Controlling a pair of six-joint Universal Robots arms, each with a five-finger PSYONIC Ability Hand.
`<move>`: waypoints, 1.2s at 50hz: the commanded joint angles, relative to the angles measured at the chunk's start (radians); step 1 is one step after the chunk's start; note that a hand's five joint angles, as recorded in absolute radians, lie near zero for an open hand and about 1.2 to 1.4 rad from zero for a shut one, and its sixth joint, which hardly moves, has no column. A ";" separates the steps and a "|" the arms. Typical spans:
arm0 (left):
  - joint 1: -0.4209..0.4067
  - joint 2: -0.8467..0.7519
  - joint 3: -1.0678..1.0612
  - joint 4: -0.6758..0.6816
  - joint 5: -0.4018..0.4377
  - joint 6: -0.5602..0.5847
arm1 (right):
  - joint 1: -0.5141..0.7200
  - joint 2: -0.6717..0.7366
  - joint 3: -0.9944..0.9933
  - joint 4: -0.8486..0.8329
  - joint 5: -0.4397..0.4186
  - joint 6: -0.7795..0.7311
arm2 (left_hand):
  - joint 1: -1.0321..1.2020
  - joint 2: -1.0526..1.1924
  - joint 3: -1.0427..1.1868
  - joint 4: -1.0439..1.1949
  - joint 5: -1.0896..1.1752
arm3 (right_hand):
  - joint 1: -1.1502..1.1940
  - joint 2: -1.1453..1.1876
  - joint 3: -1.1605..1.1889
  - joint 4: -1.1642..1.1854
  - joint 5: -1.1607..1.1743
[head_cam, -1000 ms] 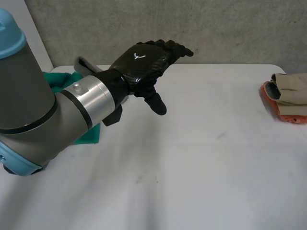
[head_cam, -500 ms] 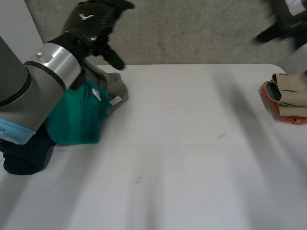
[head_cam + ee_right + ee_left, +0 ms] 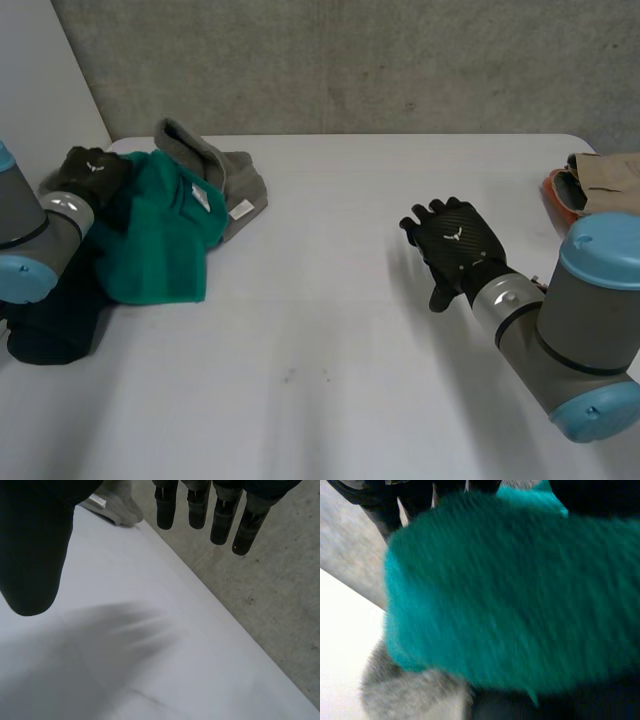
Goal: Fold the laundry.
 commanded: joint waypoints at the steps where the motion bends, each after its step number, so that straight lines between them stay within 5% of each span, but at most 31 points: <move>1: -0.018 -0.004 0.013 -0.027 0.032 -0.014 | -0.037 -0.003 0.027 -0.026 -0.002 0.002 | 0.743 0.785 0.790 0.799 0.810 | -0.028 -0.047 -0.040 -0.063 -0.060; 7: -0.108 0.160 0.002 -0.002 0.006 -0.066 | -0.051 -0.010 0.020 -0.028 -0.001 0.000 | 0.743 0.785 0.790 0.799 0.810 | -0.028 -0.047 -0.040 -0.063 -0.060; 17: -0.359 0.507 -0.205 0.131 0.000 -0.430 | -0.093 -0.082 0.020 -0.028 0.001 0.002 | 0.743 0.785 0.790 0.799 0.810 | -0.028 -0.047 -0.040 -0.063 -0.060; 26: -0.697 0.372 -0.290 0.160 0.023 -0.660 | -0.149 -0.107 0.010 -0.029 0.009 0.019 | 0.743 0.785 0.790 0.799 0.810 | -0.028 -0.047 -0.040 -0.063 -0.060; 27: -0.720 0.348 -0.284 0.171 0.024 -0.662 | -0.161 -0.107 0.007 -0.029 0.010 0.019 | 0.647 0.690 0.694 0.703 0.715 | -0.028 -0.047 -0.040 -0.063 -0.060; 28: -0.733 0.314 -0.273 0.183 0.012 -0.660 | -0.168 -0.105 0.004 -0.029 0.010 0.019 | -0.002 0.041 0.045 0.054 0.066 | -0.028 -0.047 -0.040 -0.063 -0.060; 30: -0.735 0.277 -0.253 0.185 0.009 -0.657 | -0.180 -0.107 0.001 -0.028 0.013 0.019 | -0.479 -0.436 -0.432 -0.423 -0.412 | -0.028 -0.047 -0.040 -0.063 -0.060; 34: -0.718 0.275 -0.241 0.187 -0.003 -0.655 | -0.209 -0.105 -0.010 -0.028 0.019 0.019 | -0.475 -0.433 -0.428 -0.419 -0.408 | -0.028 -0.047 -0.040 -0.063 -0.060; 45: -0.501 0.380 -0.290 0.182 -0.019 -0.602 | -0.251 -0.105 -0.078 0.038 0.012 0.002 | -0.452 -0.409 -0.405 -0.396 -0.384 | -0.028 -0.047 -0.040 -0.063 -0.060; 55: -0.475 0.323 -0.305 -0.028 0.013 -0.501 | -0.241 -0.113 -0.210 0.575 0.002 -0.003 | -0.416 -0.374 -0.370 -0.361 -0.349 | -0.028 -0.047 -0.040 -0.063 -0.060; 60: -0.501 0.268 -0.303 -0.063 0.089 -0.419 | -0.237 -0.104 -0.205 0.601 0.012 -0.015 | -0.413 -0.371 -0.367 -0.358 -0.346 | -0.028 -0.047 -0.040 -0.063 -0.060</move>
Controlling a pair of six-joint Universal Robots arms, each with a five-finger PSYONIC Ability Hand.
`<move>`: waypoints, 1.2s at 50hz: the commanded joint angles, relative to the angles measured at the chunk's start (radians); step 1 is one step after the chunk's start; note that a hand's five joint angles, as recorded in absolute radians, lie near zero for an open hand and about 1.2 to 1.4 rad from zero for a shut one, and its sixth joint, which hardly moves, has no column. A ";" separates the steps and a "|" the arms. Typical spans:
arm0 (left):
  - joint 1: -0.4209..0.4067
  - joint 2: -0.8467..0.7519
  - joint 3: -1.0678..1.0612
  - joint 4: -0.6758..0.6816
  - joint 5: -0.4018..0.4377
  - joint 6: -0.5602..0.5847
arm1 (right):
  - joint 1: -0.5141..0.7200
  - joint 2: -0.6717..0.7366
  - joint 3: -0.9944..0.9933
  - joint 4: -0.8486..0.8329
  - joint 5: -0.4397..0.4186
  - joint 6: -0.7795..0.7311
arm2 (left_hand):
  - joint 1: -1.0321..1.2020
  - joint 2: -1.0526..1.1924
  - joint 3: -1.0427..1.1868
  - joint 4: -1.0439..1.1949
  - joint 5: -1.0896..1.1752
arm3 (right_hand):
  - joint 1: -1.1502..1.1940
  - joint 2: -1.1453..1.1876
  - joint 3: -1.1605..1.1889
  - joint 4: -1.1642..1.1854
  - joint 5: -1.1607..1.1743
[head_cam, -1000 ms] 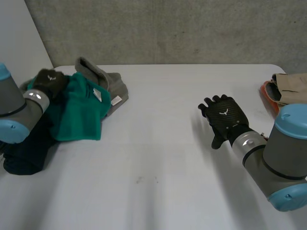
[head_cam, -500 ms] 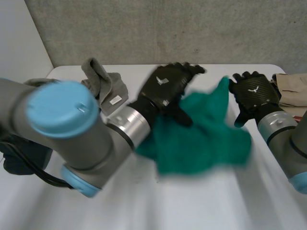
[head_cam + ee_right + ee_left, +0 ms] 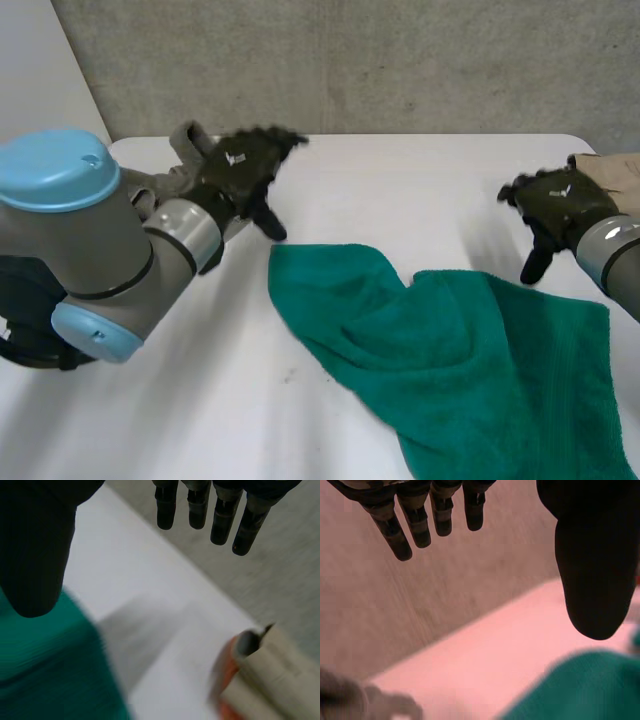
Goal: Fold the laundry.
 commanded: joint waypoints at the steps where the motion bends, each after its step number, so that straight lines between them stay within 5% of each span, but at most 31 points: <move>1: -0.048 -0.095 0.009 -0.097 0.099 0.121 | 0.008 0.010 -0.017 0.144 0.010 -0.015 | 0.043 0.035 0.027 0.034 0.020 | -0.029 -0.047 -0.040 -0.063 -0.060; 17: -0.206 -0.368 0.219 -0.071 0.133 0.213 | -0.015 0.049 0.121 -0.014 0.006 -0.044 | 0.195 0.187 0.179 0.187 0.172 | -0.029 -0.047 -0.040 -0.063 -0.060; 28: -0.230 -0.414 0.264 -0.083 0.114 0.213 | -0.024 0.041 0.144 -0.036 0.007 -0.062 | 1.199 1.191 1.183 1.190 1.176 | -0.029 -0.047 -0.040 -0.063 -0.060; 40: -0.226 -0.201 0.224 -0.083 -0.127 0.308 | -0.056 0.050 -0.045 0.083 -0.031 -0.024 | 1.199 1.191 1.184 1.191 1.176 | -0.029 -0.047 -0.040 -0.063 -0.060; 51: -0.240 0.037 0.043 -0.074 -0.133 0.490 | -0.048 0.223 -0.300 0.409 -0.235 0.051 | 1.199 1.191 1.184 1.191 1.176 | -0.029 -0.047 -0.040 -0.063 -0.060; 60: -0.241 0.112 -0.009 -0.072 -0.137 0.501 | 0.053 0.346 -0.309 0.404 -0.256 0.099 | 1.199 1.191 1.184 1.191 1.176 | -0.029 -0.047 -0.040 -0.063 -0.060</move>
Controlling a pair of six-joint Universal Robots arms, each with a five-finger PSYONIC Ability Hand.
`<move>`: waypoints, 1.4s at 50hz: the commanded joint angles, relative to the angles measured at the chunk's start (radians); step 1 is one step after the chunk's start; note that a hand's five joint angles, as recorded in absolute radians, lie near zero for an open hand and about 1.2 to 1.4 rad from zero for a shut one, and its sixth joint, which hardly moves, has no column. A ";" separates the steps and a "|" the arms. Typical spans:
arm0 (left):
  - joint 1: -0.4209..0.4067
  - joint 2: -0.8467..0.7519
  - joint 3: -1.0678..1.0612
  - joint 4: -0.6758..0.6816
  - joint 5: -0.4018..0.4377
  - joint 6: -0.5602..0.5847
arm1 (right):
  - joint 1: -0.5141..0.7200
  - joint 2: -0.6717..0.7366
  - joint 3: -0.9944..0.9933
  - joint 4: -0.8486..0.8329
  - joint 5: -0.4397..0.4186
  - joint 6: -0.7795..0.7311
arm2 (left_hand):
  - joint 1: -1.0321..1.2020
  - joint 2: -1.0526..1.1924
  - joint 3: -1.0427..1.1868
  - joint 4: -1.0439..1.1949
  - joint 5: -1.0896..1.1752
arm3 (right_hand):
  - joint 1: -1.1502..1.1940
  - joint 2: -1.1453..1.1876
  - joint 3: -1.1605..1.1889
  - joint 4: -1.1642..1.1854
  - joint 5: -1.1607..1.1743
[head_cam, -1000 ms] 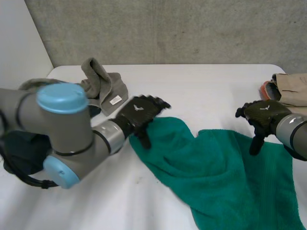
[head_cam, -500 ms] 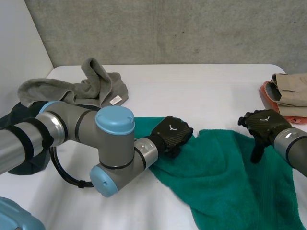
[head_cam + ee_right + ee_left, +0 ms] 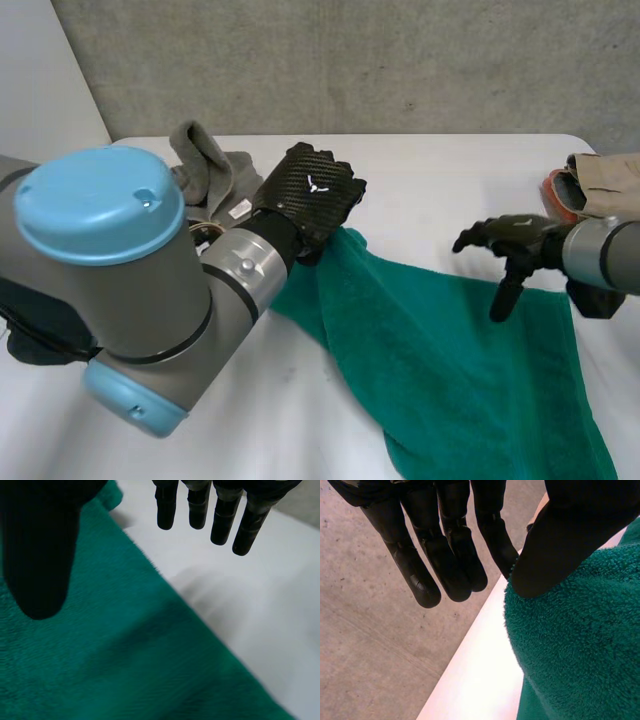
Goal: Fold the laundry.
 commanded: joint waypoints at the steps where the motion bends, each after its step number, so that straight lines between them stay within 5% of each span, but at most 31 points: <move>1: 0.003 0.045 -0.025 0.001 -0.001 -0.001 | 0.105 0.094 0.003 -0.013 -0.012 0.040 | 0.271 0.201 0.206 0.198 0.251 | -0.029 -0.047 -0.040 -0.063 -0.060; 13: 0.019 0.040 -0.010 0.048 0.002 -0.008 | 0.221 0.120 0.019 -0.066 -0.007 0.137 | 0.271 0.201 0.206 0.198 0.251 | -0.008 -0.027 -0.019 -0.043 -0.039; 16: 0.041 0.028 0.000 0.076 0.002 -0.009 | 0.222 0.120 0.011 -0.098 0.007 0.157 | 0.271 0.201 0.206 0.198 0.251 | 1.152 1.134 1.141 1.118 1.121; 17: 0.048 0.025 0.004 0.085 0.002 -0.009 | 0.222 0.118 0.005 -0.119 0.013 0.163 | 0.271 0.201 0.206 0.198 0.251 | 1.193 1.174 1.182 1.158 1.161; 30: 0.144 -0.159 0.444 0.294 -0.014 -0.012 | 0.218 -0.079 -0.135 -0.720 0.220 0.169 | 0.271 0.201 0.206 0.198 0.251 | 1.193 1.174 1.182 1.159 1.162; 37: 0.140 -0.149 0.431 0.429 -0.029 -0.012 | 0.228 -0.182 -0.092 -0.949 0.246 0.132 | 0.271 0.201 0.206 0.198 0.251 | 1.193 1.174 1.182 1.159 1.162; 45: 0.104 -0.023 0.043 0.486 -0.038 -0.007 | 0.231 -0.236 0.087 -0.908 0.221 0.014 | 0.271 0.201 0.206 0.198 0.251 | 1.193 1.174 1.182 1.159 1.162; 55: -0.021 -0.122 -0.235 0.458 -0.050 -0.010 | 0.228 -0.155 0.353 -0.790 0.224 -0.089 | 0.271 0.201 0.206 0.198 0.251 | 1.193 1.174 1.182 1.159 1.162; 63: -0.092 -0.138 -0.293 0.270 -0.169 -0.054 | 0.222 -0.121 0.439 -0.613 0.221 -0.147 | 0.271 0.201 0.206 0.198 0.251 | 1.193 1.174 1.182 1.159 1.162; 65: -0.101 -0.121 -0.293 0.193 -0.187 -0.097 | 0.216 -0.122 0.442 -0.567 0.212 -0.147 | 0.015 -0.055 -0.050 -0.058 -0.005 | 1.193 1.174 1.182 1.159 1.162; 67: -0.101 -0.093 -0.290 0.145 -0.189 -0.131 | 0.215 -0.129 0.440 -0.544 0.211 -0.147 | -0.188 -0.259 -0.254 -0.261 -0.208 | 1.031 1.012 1.020 0.996 1.000; 70: -0.090 -0.015 -0.281 0.087 -0.182 -0.200 | 0.213 -0.170 0.434 -0.515 0.211 -0.148 | -0.517 -0.588 -0.582 -0.590 -0.537 | 0.365 0.346 0.354 0.330 0.333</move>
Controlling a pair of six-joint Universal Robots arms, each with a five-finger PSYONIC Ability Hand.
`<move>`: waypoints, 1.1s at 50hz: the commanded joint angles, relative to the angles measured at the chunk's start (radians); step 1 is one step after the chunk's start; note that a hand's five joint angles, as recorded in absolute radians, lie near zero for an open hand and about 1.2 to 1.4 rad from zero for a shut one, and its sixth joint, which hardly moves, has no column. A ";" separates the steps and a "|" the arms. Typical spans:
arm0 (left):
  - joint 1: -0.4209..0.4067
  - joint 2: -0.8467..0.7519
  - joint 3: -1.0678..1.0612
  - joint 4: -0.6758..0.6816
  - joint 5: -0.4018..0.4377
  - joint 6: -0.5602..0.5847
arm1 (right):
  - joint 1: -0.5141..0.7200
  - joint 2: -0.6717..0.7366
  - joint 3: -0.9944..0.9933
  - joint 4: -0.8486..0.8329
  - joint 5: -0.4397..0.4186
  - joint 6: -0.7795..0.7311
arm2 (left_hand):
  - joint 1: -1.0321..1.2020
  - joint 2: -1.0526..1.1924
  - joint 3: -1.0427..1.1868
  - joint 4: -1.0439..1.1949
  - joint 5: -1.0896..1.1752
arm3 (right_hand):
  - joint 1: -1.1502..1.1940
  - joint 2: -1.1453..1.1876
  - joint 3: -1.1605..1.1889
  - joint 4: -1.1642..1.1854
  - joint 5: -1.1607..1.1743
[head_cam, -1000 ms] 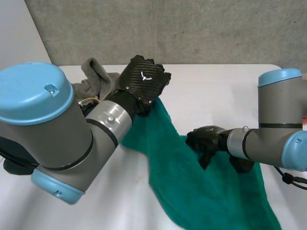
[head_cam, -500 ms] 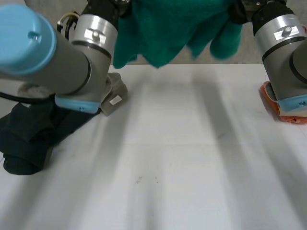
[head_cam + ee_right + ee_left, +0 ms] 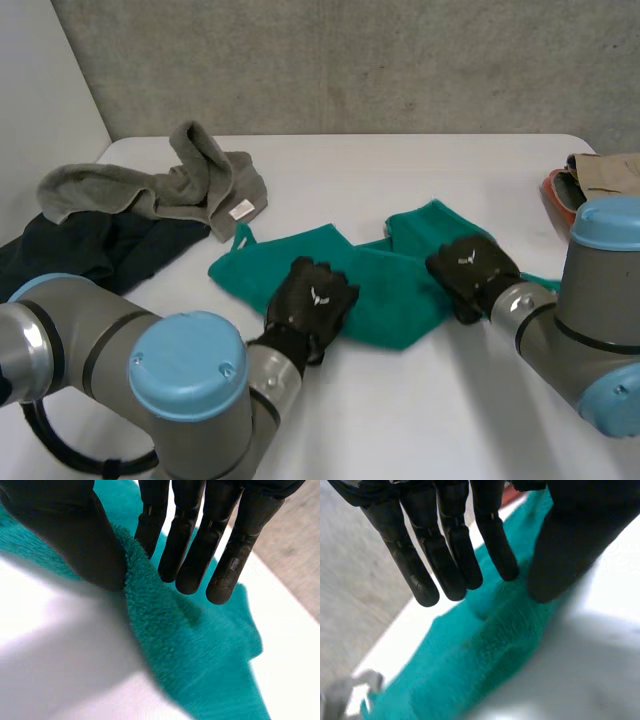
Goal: Fold the laundry.
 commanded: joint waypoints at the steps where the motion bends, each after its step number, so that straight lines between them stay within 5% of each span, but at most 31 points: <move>1: 0.009 0.134 0.019 -0.176 -0.021 -0.146 | -0.008 -0.066 -0.010 0.084 -0.009 -0.002 | -0.450 -0.483 -0.486 -0.484 -0.481 | -0.561 -0.740 -0.743 -0.747 -0.734; 2: 0.030 0.167 0.027 -0.180 -0.019 -0.172 | -0.006 -0.099 -0.013 0.084 -0.009 -0.001 | -0.746 -0.779 -0.782 -0.780 -0.777 | -0.783 -0.963 -0.965 -0.969 -0.956; 8: 0.153 0.220 0.100 -0.167 0.004 -0.217 | -0.052 -0.150 -0.042 0.079 -0.009 0.014 | -0.725 -0.758 -0.761 -0.759 -0.756 | -0.807 -0.987 -0.990 -0.994 -0.980; 12: 0.220 0.203 0.191 -0.174 0.090 -0.220 | -0.093 -0.150 -0.080 0.087 -0.005 0.024 | -0.704 -0.737 -0.740 -0.738 -0.735 | -0.807 -0.987 -0.990 -0.994 -0.980; 17: 0.320 0.039 0.338 -0.215 0.251 -0.215 | -0.141 -0.107 -0.157 0.122 -0.003 0.034 | -0.655 -0.688 -0.690 -0.688 -0.685 | -0.807 -0.987 -0.990 -0.994 -0.980; 21: 0.366 -0.077 0.456 -0.319 0.286 -0.205 | -0.182 -0.011 -0.230 0.198 -0.009 0.025 | -0.619 -0.652 -0.655 -0.653 -0.650 | -0.807 -0.987 -0.990 -0.994 -0.980; 33: 0.360 -0.295 0.610 -0.441 0.343 -0.047 | -0.195 0.123 -0.330 0.332 -0.020 -0.068 | -0.593 -0.626 -0.628 -0.627 -0.623 | -0.807 -0.987 -0.990 -0.994 -0.980; 47: 0.317 -0.306 0.535 -0.461 0.340 0.025 | -0.187 0.215 -0.367 0.322 0.000 -0.114 | -0.499 -0.532 -0.535 -0.533 -0.530 | -0.807 -0.987 -0.990 -0.994 -0.980; 49: 0.316 -0.303 0.522 -0.463 0.325 0.056 | -0.189 0.224 -0.373 0.321 0.000 -0.119 | -0.367 -0.400 -0.403 -0.401 -0.398 | -0.701 -0.881 -0.883 -0.887 -0.874; 53: 0.305 -0.294 0.513 -0.469 0.262 0.090 | -0.193 0.233 -0.381 0.305 -0.012 -0.121 | 0.175 0.142 0.140 0.141 0.145 | 0.322 0.142 0.140 0.136 0.149; 55: 0.291 -0.293 0.507 -0.475 0.222 0.093 | -0.195 0.227 -0.380 0.273 -0.012 -0.111 | 0.475 0.442 0.439 0.441 0.444 | 0.415 0.235 0.232 0.228 0.242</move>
